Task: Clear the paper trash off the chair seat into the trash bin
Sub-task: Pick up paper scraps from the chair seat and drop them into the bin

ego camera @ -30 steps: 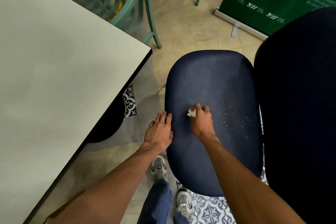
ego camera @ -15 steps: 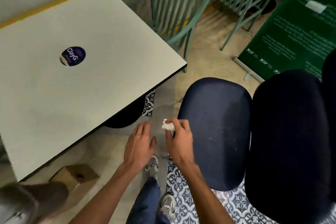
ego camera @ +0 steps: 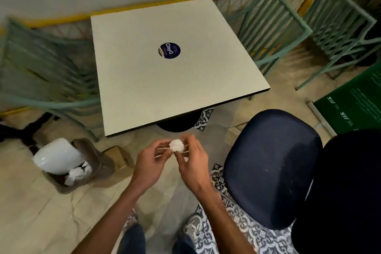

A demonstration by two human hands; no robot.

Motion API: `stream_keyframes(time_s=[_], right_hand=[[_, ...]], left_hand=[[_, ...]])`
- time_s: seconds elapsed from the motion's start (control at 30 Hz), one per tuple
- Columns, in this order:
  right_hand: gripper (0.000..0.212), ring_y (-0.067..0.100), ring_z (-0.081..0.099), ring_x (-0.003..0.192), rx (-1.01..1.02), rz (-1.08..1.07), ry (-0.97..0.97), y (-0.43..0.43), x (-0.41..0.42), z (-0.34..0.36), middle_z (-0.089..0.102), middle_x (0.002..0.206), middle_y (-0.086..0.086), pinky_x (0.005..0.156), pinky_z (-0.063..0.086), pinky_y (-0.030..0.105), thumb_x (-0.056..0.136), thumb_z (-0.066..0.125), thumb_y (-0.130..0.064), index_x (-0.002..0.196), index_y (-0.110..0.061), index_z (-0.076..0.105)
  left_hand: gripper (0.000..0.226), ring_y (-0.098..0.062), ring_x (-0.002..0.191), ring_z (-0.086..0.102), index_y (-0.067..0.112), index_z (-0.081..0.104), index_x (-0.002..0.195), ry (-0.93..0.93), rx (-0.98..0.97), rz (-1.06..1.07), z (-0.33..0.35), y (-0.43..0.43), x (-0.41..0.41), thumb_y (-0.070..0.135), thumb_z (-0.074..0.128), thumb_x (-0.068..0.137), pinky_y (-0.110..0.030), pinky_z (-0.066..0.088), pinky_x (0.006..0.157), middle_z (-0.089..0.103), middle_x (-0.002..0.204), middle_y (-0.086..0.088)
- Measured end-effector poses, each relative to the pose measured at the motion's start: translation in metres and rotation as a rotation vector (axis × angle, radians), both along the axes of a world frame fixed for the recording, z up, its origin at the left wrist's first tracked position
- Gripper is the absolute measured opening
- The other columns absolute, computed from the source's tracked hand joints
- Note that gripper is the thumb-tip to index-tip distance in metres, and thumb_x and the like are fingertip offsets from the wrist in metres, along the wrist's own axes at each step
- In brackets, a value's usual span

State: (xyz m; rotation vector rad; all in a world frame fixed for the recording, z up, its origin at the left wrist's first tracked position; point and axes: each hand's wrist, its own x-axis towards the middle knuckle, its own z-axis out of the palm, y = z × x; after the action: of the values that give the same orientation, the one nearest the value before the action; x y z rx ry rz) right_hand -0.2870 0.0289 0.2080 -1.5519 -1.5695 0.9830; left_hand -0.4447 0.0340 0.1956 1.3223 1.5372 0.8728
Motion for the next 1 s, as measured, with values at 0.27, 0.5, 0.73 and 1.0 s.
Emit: stream_keyframes(time_s=[0.27,0.5,0.73,1.0], right_hand=[[0.035,0.006,0.065,0.096,-0.03,0.169,-0.012,-0.023,-0.121,-0.021,0.061,0.118,-0.006,0.083,0.059,0.031,0.104,0.065,-0.019,0.133,-0.036,0.055],[0.031,0.007,0.061,0.101,-0.098,0.277,-0.099,-0.036,-0.256,-0.055,0.05,0.127,-0.006,0.09,0.059,0.027,0.105,0.062,-0.019,0.131,-0.036,0.06],[0.041,0.022,0.066,0.112,-0.157,0.41,-0.265,-0.027,-0.38,-0.104,0.043,0.148,-0.004,0.099,0.059,0.034,0.1,0.061,-0.007,0.137,-0.023,0.054],[0.06,0.038,0.057,0.133,-0.273,0.669,-0.543,-0.009,-0.45,-0.159,0.041,0.16,0.014,0.102,0.056,0.045,0.102,0.062,-0.016,0.157,-0.026,0.039]], left_hand=[[0.031,-0.003,0.1,0.072,0.028,0.071,0.12,0.048,-0.041,0.145,-0.016,-0.039,-0.123,0.01,0.071,0.095,-0.035,0.06,0.09,0.075,0.11,0.018],[0.028,-0.003,0.105,0.067,0.026,0.065,0.126,0.216,-0.063,0.288,-0.041,-0.06,-0.256,0.018,0.067,0.099,-0.031,0.058,0.092,0.072,0.117,0.01],[0.035,-0.013,0.108,0.064,0.018,0.065,0.128,0.335,-0.082,0.282,-0.081,-0.061,-0.373,0.009,0.07,0.094,-0.035,0.056,0.094,0.07,0.122,0.002],[0.045,-0.027,0.116,0.06,0.017,0.061,0.126,0.467,-0.12,0.36,-0.131,-0.068,-0.444,0.007,0.078,0.085,-0.027,0.048,0.091,0.063,0.126,-0.009]])
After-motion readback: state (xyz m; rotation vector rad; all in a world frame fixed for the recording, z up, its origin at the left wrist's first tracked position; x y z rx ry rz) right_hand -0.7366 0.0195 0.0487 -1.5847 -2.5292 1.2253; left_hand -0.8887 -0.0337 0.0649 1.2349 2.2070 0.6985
